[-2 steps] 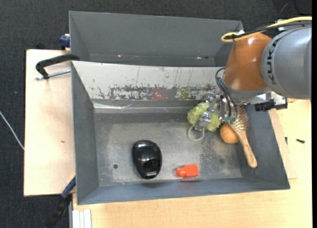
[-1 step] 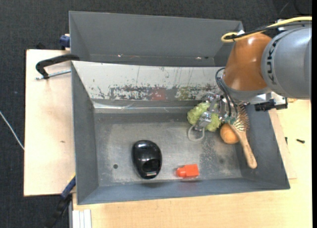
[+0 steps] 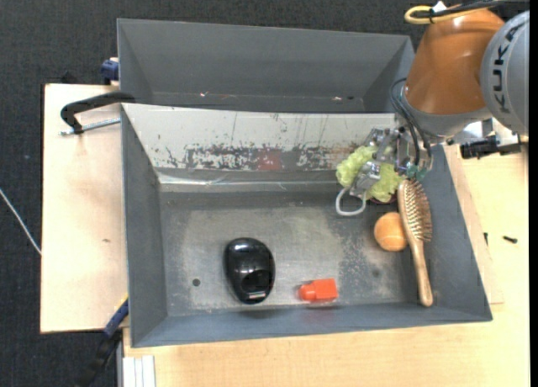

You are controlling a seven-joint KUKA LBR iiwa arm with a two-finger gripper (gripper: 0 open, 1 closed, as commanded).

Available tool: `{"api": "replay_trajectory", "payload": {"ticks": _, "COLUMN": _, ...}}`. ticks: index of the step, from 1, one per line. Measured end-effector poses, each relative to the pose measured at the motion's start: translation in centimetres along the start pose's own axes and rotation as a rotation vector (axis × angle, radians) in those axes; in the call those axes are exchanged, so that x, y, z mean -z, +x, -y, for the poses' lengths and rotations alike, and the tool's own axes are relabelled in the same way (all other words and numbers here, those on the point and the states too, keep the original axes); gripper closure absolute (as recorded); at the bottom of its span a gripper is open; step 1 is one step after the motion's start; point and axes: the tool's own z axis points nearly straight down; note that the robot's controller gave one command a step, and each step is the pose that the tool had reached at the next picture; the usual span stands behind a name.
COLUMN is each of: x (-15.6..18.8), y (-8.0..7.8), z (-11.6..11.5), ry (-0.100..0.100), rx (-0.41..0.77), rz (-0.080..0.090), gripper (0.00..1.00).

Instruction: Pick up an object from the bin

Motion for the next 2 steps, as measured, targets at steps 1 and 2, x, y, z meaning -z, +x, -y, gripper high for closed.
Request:
{"api": "replay_trajectory", "payload": {"ticks": 1, "x": -6.9, "y": 0.4, "z": 0.1, "ry": 0.003, "rx": 0.000, "rz": -0.016, "gripper": 1.00}}
{"api": "replay_trajectory", "payload": {"ticks": 2, "x": 2.6, "y": -0.3, "z": -0.1, "ry": 0.000, "rx": 0.001, "rz": 0.003, "gripper": 1.00}}
